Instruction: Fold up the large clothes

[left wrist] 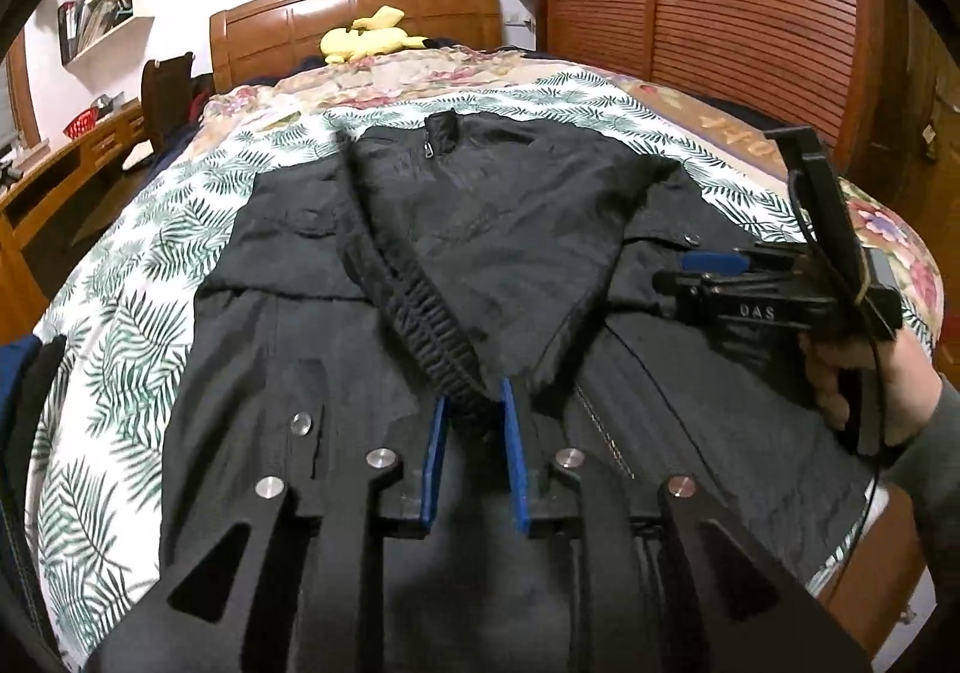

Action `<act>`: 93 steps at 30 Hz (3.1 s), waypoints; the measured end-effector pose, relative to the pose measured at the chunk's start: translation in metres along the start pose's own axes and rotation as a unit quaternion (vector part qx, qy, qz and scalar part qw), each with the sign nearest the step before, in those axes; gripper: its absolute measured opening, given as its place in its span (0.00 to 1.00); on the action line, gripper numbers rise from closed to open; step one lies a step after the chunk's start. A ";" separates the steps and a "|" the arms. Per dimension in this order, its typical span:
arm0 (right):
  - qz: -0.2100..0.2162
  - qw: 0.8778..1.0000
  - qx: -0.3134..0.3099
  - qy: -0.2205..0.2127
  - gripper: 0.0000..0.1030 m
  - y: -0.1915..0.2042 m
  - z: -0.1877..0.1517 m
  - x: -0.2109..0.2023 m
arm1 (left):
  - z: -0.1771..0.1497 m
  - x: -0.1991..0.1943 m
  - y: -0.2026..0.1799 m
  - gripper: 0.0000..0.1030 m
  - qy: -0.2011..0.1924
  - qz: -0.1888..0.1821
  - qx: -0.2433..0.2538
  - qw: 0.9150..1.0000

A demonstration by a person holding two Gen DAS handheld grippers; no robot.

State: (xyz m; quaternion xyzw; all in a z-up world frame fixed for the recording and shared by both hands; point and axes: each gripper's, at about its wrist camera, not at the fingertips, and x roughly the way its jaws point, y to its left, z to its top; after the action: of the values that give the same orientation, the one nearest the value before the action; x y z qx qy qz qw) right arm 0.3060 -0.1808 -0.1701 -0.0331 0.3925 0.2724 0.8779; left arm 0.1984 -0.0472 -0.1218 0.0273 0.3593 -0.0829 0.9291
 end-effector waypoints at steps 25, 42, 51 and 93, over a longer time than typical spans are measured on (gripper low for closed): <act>-0.001 1.000 0.000 0.002 0.44 0.001 0.000 0.001 | -0.077 -0.062 0.077 0.22 -0.001 0.052 -0.047 0.998; -0.002 1.000 0.000 0.005 0.44 0.002 0.001 0.001 | -0.106 -0.048 0.114 0.33 0.054 0.050 -0.076 0.994; -0.016 0.999 -0.017 0.037 0.47 0.005 -0.007 -0.025 | -0.105 -0.036 0.121 0.42 0.068 0.051 -0.060 0.995; -0.031 0.997 0.058 0.031 0.34 -0.034 -0.119 -0.166 | -0.138 -0.075 0.125 0.41 0.063 -0.024 -0.097 0.993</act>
State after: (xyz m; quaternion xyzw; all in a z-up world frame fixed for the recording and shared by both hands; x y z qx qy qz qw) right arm 0.1532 -0.3174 -0.1402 -0.0027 0.4334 0.2212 0.8736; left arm 0.0735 0.1011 -0.1746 -0.0667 0.4244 -0.0684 0.9004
